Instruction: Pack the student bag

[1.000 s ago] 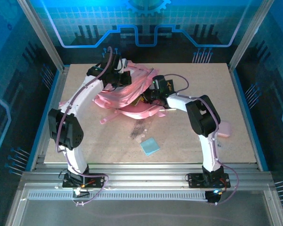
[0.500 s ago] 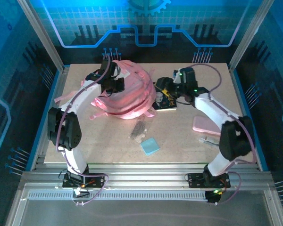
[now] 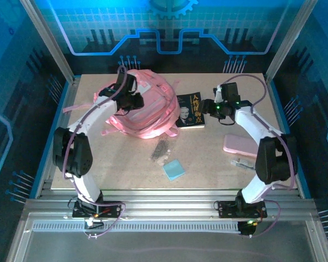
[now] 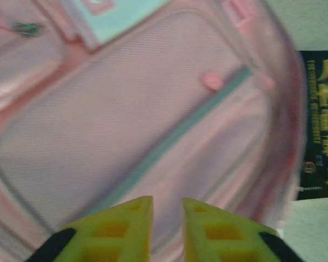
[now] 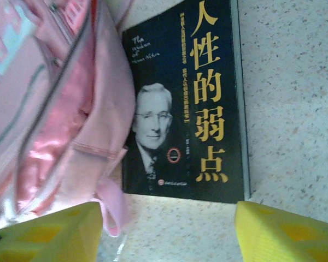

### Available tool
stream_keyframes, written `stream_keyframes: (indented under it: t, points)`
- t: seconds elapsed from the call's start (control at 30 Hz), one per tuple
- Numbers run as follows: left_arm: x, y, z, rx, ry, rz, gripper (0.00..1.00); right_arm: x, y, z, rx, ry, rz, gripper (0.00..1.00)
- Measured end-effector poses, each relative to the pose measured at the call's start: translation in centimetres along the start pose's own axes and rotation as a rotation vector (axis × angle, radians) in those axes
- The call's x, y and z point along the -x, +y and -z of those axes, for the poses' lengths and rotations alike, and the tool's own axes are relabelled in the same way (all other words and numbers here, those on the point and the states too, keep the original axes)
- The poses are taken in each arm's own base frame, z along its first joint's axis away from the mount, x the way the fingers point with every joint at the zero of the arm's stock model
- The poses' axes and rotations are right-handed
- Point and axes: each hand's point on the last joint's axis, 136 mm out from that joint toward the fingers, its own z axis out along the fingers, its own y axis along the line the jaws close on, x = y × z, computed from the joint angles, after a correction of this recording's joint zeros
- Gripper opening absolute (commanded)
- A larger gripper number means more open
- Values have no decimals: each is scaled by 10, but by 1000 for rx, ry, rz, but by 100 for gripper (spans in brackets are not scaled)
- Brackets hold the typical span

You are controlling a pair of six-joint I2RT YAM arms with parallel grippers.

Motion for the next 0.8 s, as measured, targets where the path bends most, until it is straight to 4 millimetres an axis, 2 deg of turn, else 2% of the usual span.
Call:
stream_keyframes:
  t: [0.13,0.23,0.37,0.43,0.5,0.63,0.8]
  points:
    - [-28,-57,-3,-129,10,-11,27,0,-12,-20,-18,40,32,56]
    - [-53,-90,-14,-205,17,11,26,4,-18,-35,-28,59,46,55]
    - [-83,-123,-35,-267,45,43,22,7,-28,-55,-41,85,46,56]
    - [-92,-135,-54,-278,51,56,21,4,-33,-67,-42,107,37,55]
    - [-103,-134,-76,-264,74,75,20,-1,-38,-78,-43,131,29,55]
    - [-123,-117,-113,-192,114,106,20,-17,-46,-98,-31,191,5,55]
    - [-123,-113,-121,-174,108,125,19,-25,-40,-104,17,222,-24,53]
